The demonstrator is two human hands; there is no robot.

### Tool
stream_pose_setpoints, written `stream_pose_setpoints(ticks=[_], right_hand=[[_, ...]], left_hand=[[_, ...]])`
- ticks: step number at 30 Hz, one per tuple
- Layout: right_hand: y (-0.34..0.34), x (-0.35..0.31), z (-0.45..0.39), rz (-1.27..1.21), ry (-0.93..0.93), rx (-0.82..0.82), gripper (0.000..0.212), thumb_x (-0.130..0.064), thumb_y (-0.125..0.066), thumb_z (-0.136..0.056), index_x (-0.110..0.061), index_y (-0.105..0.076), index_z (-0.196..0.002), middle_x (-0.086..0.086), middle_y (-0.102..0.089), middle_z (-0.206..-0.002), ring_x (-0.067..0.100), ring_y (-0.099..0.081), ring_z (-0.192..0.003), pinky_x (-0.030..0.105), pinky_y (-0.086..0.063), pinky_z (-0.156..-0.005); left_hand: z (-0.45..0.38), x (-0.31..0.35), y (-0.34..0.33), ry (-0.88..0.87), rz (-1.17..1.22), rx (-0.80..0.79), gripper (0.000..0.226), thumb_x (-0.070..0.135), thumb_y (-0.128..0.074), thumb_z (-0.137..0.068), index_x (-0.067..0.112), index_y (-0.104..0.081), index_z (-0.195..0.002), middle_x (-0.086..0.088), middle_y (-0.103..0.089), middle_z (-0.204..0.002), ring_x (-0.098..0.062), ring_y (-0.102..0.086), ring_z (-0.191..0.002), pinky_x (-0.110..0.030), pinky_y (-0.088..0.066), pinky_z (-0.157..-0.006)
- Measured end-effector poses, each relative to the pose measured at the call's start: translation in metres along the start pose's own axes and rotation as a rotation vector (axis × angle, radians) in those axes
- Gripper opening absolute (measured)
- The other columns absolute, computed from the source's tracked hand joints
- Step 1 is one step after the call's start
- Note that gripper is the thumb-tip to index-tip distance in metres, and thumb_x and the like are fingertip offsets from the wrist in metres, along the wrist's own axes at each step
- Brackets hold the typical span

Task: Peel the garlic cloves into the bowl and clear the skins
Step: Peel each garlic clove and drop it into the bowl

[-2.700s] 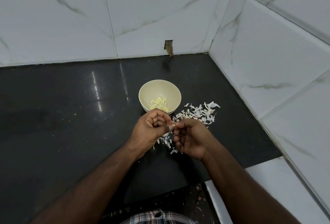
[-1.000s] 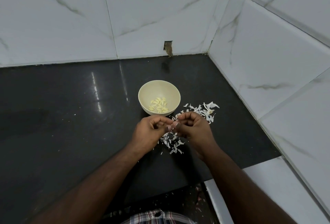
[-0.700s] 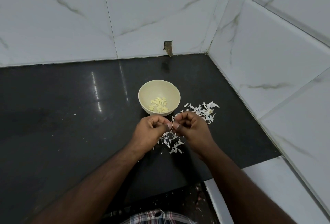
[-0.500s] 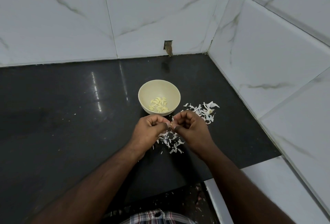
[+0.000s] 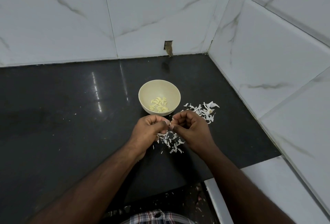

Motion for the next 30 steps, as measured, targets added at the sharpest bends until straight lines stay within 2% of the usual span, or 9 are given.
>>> stream_pose_setpoints(ticks=[4, 7, 12, 19, 22, 26, 30], right_hand=[[-0.0011, -0.0013, -0.0005, -0.028, 0.005, 0.01, 0.019, -0.001, -0.076, -0.083, -0.012, -0.067, -0.095, 0.002, -0.072, -0.083, 0.013, -0.068, -0.077, 0.03, -0.058, -0.073], [-0.001, -0.0022, 0.0001, -0.189, -0.025, 0.003, 0.022, 0.01, -0.073, -0.081, -0.006, -0.065, -0.093, 0.007, -0.071, -0.081, 0.016, -0.066, -0.077, 0.031, -0.058, -0.076], [-0.001, -0.0027, 0.002, -0.389, -0.091, -0.031, 0.026, 0.018, -0.066, -0.08, -0.004, -0.063, -0.093, 0.009, -0.069, -0.079, 0.018, -0.066, -0.076, 0.029, -0.056, -0.073], [-0.0041, -0.0043, 0.0028, -0.552, -0.199, -0.097, 0.026, 0.019, -0.056, -0.085, -0.005, -0.061, -0.094, 0.008, -0.064, -0.077, 0.018, -0.063, -0.073, 0.032, -0.052, -0.073], [-0.0055, -0.0039, 0.0039, -0.506, -0.212, -0.075, 0.022, 0.014, -0.055, -0.09, -0.006, -0.063, -0.094, 0.004, -0.064, -0.075, 0.015, -0.063, -0.069, 0.028, -0.053, -0.07], [0.0002, -0.0059, 0.0038, -0.276, -0.119, -0.011, 0.011, -0.003, -0.056, -0.098, -0.006, -0.066, -0.103, 0.005, -0.069, -0.078, 0.014, -0.065, -0.07, 0.022, -0.052, -0.064], [-0.0016, -0.0077, 0.0051, -0.148, -0.067, -0.014, 0.018, -0.004, -0.078, -0.083, -0.006, -0.069, -0.098, 0.004, -0.071, -0.077, 0.01, -0.067, -0.072, 0.021, -0.054, -0.068]], left_hand=[[0.0012, -0.0004, -0.0008, 0.004, 0.007, -0.014, 0.007, 0.014, -0.068, -0.091, 0.014, -0.074, -0.087, -0.004, -0.072, -0.078, -0.01, -0.061, -0.073, -0.021, -0.04, -0.055], [0.0028, -0.0006, -0.0026, 0.024, 0.054, -0.049, 0.007, 0.016, -0.068, -0.092, 0.016, -0.073, -0.087, 0.003, -0.069, -0.073, -0.006, -0.06, -0.069, -0.02, -0.039, -0.057], [0.0046, -0.0011, -0.0037, 0.08, 0.176, -0.112, 0.013, 0.013, -0.066, -0.094, 0.019, -0.073, -0.084, -0.002, -0.071, -0.083, -0.007, -0.061, -0.071, -0.023, -0.037, -0.057], [0.0072, -0.001, -0.0044, 0.089, 0.23, -0.189, 0.01, 0.012, -0.064, -0.095, 0.016, -0.071, -0.088, -0.001, -0.069, -0.084, -0.008, -0.061, -0.069, -0.023, -0.037, -0.056], [0.0073, -0.0011, -0.0041, 0.083, 0.232, -0.188, 0.012, 0.012, -0.063, -0.096, 0.017, -0.071, -0.088, -0.001, -0.07, -0.084, -0.008, -0.062, -0.069, -0.023, -0.037, -0.057], [0.0064, -0.0011, -0.0023, 0.062, 0.189, -0.124, 0.009, 0.013, -0.065, -0.095, 0.017, -0.071, -0.088, -0.001, -0.069, -0.082, -0.009, -0.06, -0.069, -0.021, -0.035, -0.053], [0.0077, -0.0038, -0.0034, 0.006, 0.076, -0.1, 0.007, 0.012, -0.068, -0.091, 0.011, -0.074, -0.09, 0.002, -0.068, -0.075, -0.007, -0.056, -0.067, -0.023, -0.035, -0.054]])
Point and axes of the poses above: each hand's wrist, its own z-axis away from the middle knuckle, its own y-axis out of the back of the hand, x = y × z, the point moved 3 cm from there along -z, towards the middle knuckle
